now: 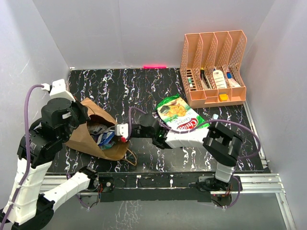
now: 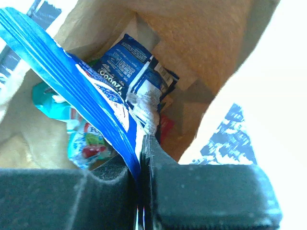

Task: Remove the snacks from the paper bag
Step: Take out the snack from the paper bag, then place the snack at the center of the board.

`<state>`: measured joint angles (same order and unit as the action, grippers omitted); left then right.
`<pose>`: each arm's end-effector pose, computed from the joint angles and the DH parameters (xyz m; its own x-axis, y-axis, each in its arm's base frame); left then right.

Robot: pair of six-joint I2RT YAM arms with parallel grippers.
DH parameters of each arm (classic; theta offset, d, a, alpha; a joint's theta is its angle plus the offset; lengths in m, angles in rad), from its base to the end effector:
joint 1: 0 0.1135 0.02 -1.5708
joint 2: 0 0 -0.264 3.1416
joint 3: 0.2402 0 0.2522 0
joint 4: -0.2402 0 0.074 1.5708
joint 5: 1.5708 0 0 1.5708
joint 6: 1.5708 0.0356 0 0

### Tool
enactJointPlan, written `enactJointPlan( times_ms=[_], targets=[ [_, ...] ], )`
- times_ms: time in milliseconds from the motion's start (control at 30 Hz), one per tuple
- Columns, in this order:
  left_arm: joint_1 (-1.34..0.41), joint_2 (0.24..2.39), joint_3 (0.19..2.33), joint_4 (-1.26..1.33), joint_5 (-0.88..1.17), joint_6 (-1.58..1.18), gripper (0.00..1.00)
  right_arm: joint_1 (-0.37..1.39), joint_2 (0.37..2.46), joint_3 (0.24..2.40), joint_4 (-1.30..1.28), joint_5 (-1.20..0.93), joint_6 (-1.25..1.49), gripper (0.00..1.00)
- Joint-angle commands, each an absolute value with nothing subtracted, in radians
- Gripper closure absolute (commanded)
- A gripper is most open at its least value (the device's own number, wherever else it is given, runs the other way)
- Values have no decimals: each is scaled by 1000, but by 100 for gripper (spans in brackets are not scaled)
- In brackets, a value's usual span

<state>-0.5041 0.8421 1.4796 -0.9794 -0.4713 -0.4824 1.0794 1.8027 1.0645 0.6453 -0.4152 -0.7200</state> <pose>0.0997 -0.0365 0.4690 -0.2860 -0.3143 -0.9052 -0.0867 0.9493 -0.3022 0.1800 0.3668 0.2401 0.6240 -0.1127 -0.7732 -0.7779 0.0045 -0.6284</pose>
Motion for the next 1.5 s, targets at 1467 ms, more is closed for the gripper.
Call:
enactJointPlan(
  times_ms=[1467],
  targets=[
    [-508,845,1597,-909,-488,-452,100,608,1456,1053,202,545,1245,93]
  ],
)
